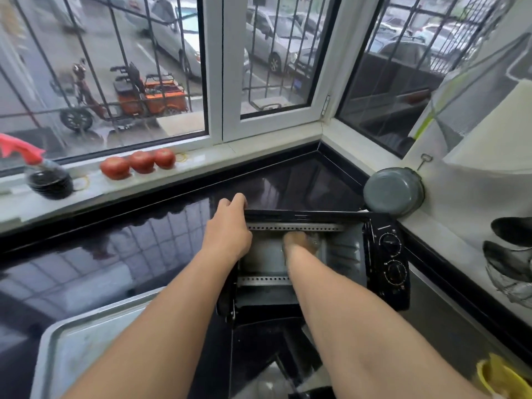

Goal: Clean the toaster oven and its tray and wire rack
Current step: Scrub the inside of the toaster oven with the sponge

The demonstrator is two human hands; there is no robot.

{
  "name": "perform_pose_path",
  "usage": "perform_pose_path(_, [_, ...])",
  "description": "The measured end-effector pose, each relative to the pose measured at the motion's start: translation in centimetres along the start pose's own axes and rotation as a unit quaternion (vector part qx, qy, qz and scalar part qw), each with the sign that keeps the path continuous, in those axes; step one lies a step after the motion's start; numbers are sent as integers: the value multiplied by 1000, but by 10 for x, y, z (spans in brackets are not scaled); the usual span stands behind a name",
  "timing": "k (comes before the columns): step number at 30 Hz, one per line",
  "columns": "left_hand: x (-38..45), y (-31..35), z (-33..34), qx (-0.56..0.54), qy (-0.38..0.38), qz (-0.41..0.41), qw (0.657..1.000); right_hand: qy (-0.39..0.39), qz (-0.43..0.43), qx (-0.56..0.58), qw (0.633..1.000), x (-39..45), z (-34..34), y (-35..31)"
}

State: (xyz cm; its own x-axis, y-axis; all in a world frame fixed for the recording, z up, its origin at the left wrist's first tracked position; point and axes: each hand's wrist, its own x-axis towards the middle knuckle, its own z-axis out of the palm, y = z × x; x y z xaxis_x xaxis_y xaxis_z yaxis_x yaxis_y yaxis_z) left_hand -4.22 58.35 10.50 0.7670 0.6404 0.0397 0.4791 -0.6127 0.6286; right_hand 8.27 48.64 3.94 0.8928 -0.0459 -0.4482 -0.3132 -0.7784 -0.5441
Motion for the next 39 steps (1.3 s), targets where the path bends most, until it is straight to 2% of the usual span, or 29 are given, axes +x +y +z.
perform_pose_path(3, [2, -1, 2, 6, 5, 3, 1000, -105, -61, -91, 988, -3, 32, -4])
perform_pose_path(5, [3, -2, 3, 12, 6, 1, 1000, -167, -126, -144, 967, -12, 49, -8])
perform_pose_path(7, [3, -2, 3, 18, 5, -2, 1000, -235, -174, -70, 954, -25, 63, -10])
perform_pose_path(8, [3, -2, 3, 20, 4, -2, 1000, -249, -165, -44, 953, -34, 60, -11])
perform_pose_path(11, [2, -2, 2, 19, 1, -4, 1000, -201, -138, -44, 969, -11, 53, -5])
perform_pose_path(15, [0, -1, 1, 20, 1, -1, 1000, -83, -105, -251, 959, 36, 1, 25])
perform_pose_path(18, [-2, -1, 1, 14, 5, 0, 1000, -19, -90, -330, 940, 46, -10, 33])
perform_pose_path(20, [-2, 1, 1, 12, 6, -2, 1000, -59, -123, -355, 925, 33, 6, 27])
perform_pose_path(23, [-4, -1, 1, 17, 6, -7, 1000, -195, -248, -339, 886, 4, 43, 15])
perform_pose_path(24, [-5, -1, 1, 18, 4, -6, 1000, -245, -276, -333, 868, -2, 50, 14])
perform_pose_path(25, [-5, -2, 1, 19, 3, -6, 1000, -262, -277, -319, 868, -5, 52, 13])
perform_pose_path(27, [-4, -2, 0, 22, 2, -8, 1000, -195, -269, -348, 877, 7, 41, 15])
perform_pose_path(28, [-4, -2, 0, 25, 0, -9, 1000, -122, -238, -377, 887, 21, 30, 20])
perform_pose_path(30, [-1, -2, 1, 30, 0, -7, 1000, -28, -169, -417, 893, 40, 3, 32])
perform_pose_path(31, [0, -2, 1, 32, 1, -6, 999, -25, -160, -427, 890, 44, -4, 35])
perform_pose_path(32, [0, -2, 1, 31, -1, -6, 1000, -58, -162, -434, 884, 45, -7, 36])
perform_pose_path(35, [0, -2, 2, 32, -2, -9, 999, -224, -138, -453, 852, 36, -4, 29])
perform_pose_path(36, [-1, -3, 2, 31, -1, -8, 999, -230, -145, -454, 849, 36, -4, 27])
perform_pose_path(37, [-2, -2, 2, 30, 1, -5, 1000, -205, -158, -440, 860, 39, -6, 23])
perform_pose_path(39, [0, -3, 2, 32, 5, -2, 999, -100, -190, -442, 871, 47, -10, 18])
